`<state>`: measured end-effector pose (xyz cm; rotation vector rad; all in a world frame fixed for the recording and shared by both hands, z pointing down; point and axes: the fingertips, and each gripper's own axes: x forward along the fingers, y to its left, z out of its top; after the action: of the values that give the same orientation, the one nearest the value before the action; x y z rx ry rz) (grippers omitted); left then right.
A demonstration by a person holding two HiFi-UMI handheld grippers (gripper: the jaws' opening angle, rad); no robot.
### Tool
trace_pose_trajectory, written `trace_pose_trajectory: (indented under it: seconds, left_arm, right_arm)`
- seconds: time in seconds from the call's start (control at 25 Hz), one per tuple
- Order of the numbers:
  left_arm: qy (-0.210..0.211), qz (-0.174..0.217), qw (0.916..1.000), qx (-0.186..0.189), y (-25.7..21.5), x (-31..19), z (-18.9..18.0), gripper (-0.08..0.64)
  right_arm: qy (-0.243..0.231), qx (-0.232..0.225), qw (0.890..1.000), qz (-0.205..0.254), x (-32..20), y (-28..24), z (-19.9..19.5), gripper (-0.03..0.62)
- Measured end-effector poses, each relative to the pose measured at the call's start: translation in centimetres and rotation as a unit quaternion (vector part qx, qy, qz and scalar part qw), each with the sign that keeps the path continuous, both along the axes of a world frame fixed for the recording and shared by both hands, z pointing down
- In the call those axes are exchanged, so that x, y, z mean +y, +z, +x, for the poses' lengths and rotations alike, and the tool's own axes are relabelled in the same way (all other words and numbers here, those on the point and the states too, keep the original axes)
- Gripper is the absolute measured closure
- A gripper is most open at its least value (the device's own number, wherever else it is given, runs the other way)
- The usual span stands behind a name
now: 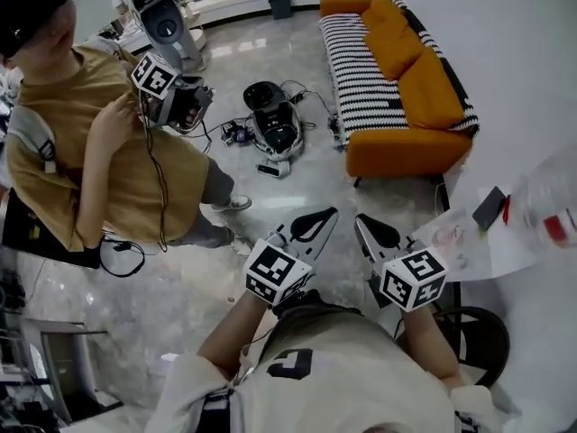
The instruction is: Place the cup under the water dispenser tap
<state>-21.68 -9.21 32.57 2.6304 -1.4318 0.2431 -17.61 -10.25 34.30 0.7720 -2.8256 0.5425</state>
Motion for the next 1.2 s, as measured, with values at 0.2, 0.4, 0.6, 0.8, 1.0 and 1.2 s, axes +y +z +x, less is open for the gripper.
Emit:
trace_pose_trajectory:
  seconds: [0.2, 0.4, 0.6, 0.8, 1.0, 1.2]
  left_arm:
    - [0.024, -0.008, 0.9996, 0.012, 0.4, -0.8, -2.1, 0.502]
    - [0.072, -0.012, 0.9973, 0.005, 2.3, 0.0, -3.0, 0.502]
    - [0.126, -0.017, 0.9915, -0.027, 4.2, 0.6, -2.4, 0.502]
    - [0.168, -0.031, 0.9850, -0.025, 5.4, 0.7, -1.4, 0.502]
    - [0.191, -0.029, 0.9810, -0.022, 5.2, 1.5, 0.4, 0.502]
    - [0.216, -0.012, 0.9761, -0.024, 3.8, 2.4, 3.8, 0.502]
  right_arm:
    - [0.017, 0.008, 1.000, -0.015, -0.3, 0.4, -2.0, 0.565]
    - [0.037, 0.029, 0.999, -0.014, 1.3, 1.7, -3.5, 0.565]
    - [0.075, 0.039, 0.996, -0.027, 2.6, 3.0, -3.3, 0.565]
    - [0.113, 0.043, 0.992, -0.045, 3.4, 4.3, -2.1, 0.565]
    - [0.133, 0.047, 0.989, -0.038, 4.5, 4.2, -0.3, 0.565]
    - [0.148, 0.038, 0.988, -0.014, 5.6, 2.7, 2.8, 0.565]
